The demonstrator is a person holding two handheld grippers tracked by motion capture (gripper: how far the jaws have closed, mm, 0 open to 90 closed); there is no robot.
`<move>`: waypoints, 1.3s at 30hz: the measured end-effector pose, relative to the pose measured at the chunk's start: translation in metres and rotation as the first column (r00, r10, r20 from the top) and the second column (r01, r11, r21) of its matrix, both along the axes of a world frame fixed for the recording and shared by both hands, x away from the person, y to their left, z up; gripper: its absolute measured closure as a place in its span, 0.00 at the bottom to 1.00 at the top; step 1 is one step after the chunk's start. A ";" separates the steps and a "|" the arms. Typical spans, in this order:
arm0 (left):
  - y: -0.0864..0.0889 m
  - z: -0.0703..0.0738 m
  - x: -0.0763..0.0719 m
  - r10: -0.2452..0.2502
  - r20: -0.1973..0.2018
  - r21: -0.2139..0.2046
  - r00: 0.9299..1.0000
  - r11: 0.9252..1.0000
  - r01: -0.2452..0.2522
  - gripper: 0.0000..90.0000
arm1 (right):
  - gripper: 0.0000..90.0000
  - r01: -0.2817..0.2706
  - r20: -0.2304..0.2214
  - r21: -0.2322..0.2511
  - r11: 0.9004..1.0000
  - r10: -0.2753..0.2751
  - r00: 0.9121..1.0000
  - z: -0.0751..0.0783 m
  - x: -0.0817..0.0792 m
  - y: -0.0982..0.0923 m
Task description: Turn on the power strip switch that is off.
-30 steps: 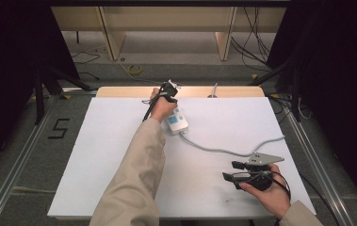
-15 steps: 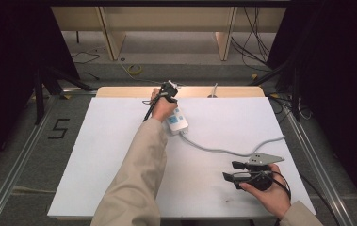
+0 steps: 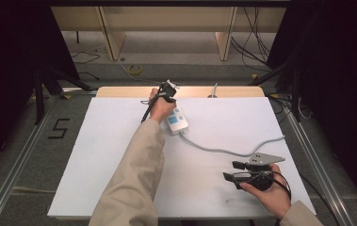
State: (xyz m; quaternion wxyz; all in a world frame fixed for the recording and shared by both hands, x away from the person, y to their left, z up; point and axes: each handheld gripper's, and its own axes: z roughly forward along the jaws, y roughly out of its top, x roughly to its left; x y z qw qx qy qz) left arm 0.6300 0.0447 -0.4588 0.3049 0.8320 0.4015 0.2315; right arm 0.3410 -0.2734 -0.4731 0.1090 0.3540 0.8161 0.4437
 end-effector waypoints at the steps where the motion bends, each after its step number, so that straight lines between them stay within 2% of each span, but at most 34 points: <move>1: 0.002 0.000 0.000 -0.001 0.004 -0.008 1.000 1.000 0.001 1.00 | 0.42 0.001 -0.002 0.000 1.000 -0.001 1.000 0.000 0.000 0.000; 4: 0.005 0.001 -0.002 -0.004 -0.001 0.024 1.000 1.000 0.004 1.00 | 0.42 0.000 0.001 -0.002 1.000 0.000 1.000 0.000 0.000 0.000; 11: 0.010 0.012 -0.006 0.001 0.028 0.016 1.000 1.000 -0.001 0.99 | 0.42 -0.001 0.002 -0.001 1.000 0.001 1.000 0.000 0.000 0.001; 18: 0.016 0.023 -0.013 -0.013 0.036 0.020 0.999 1.000 0.013 0.93 | 0.42 0.003 0.005 0.000 1.000 -0.003 1.000 0.000 0.000 0.001; 23: 0.024 0.028 -0.020 -0.011 0.036 0.002 0.999 1.000 0.011 0.88 | 0.42 0.003 0.001 -0.006 1.000 -0.003 1.000 0.000 0.000 0.002; 29: 0.036 0.030 -0.034 -0.019 0.009 0.001 1.000 1.000 0.019 0.78 | 0.42 0.004 -0.002 -0.007 1.000 -0.004 1.000 -0.001 0.000 0.002; 31: 0.040 0.031 -0.041 -0.035 0.013 0.030 0.999 0.999 0.035 0.73 | 0.42 0.008 -0.006 -0.007 1.000 -0.009 1.000 -0.001 0.000 0.002; 35: 0.047 0.034 -0.052 -0.044 0.008 0.029 0.999 0.999 0.044 0.67 | 0.42 0.008 -0.008 -0.012 1.000 -0.008 1.000 -0.001 0.000 0.003; 37: 0.051 0.036 -0.058 -0.050 0.001 0.015 0.999 0.999 0.050 0.62 | 0.42 0.007 -0.007 -0.016 1.000 -0.007 1.000 -0.001 0.000 0.004; 39: 0.055 0.037 -0.066 -0.051 -0.008 -0.032 0.999 0.998 0.051 0.60 | 0.42 0.007 -0.007 -0.016 1.000 -0.008 1.000 -0.002 0.000 0.004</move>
